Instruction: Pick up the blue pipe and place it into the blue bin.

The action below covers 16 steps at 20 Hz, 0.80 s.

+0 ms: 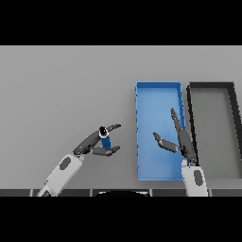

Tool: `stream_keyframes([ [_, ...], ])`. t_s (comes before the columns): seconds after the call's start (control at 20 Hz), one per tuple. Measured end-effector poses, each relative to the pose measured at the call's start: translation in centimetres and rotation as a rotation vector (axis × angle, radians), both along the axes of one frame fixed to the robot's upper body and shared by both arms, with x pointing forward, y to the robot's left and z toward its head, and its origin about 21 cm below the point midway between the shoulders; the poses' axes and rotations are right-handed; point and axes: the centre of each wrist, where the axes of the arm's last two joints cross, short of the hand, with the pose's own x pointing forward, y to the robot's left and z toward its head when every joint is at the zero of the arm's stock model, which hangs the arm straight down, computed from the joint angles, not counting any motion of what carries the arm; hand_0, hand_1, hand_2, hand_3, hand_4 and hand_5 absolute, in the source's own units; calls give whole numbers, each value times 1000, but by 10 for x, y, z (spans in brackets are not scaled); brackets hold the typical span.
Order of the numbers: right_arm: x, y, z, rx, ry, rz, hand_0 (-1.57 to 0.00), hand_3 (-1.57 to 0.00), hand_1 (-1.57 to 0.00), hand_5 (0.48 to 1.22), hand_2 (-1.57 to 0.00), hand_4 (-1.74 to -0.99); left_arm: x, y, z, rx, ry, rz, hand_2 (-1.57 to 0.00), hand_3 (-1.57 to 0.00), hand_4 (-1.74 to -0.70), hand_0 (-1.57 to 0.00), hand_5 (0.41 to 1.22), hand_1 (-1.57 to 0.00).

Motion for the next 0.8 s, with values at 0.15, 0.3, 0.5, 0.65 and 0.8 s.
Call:
stream_keyframes([
  [0.15,1,-3,1,4,5,-2,1,1,1,561,1,-1191,-2,-8,-2,-76,49,2,-777,-777,-1383,-418,872,-642],
  [0.3,-3,-1,-1,3,-2,4,1,1,1,562,1,-1182,-7,-19,-3,-101,22,-6,-1164,-1112,-1551,-981,1042,-1095],
  [0.5,0,-3,2,-13,1,-9,1,1,1,559,1,-1176,-11,-22,-3,-105,5,-24,-1404,-1370,-1561,-1329,1148,-1376],
  [0.65,0,4,0,-7,2,-2,1,1,1,558,1,-1171,-16,-25,-3,-101,-29,-28,-1486,-1468,-1512,-1447,1183,-1471],
  [0.8,1,4,1,-17,-1,0,1,1,1,552,1,-1158,-15,-31,5,-143,-77,-33,-1527,-1518,-1488,-1508,1202,-1520],
])
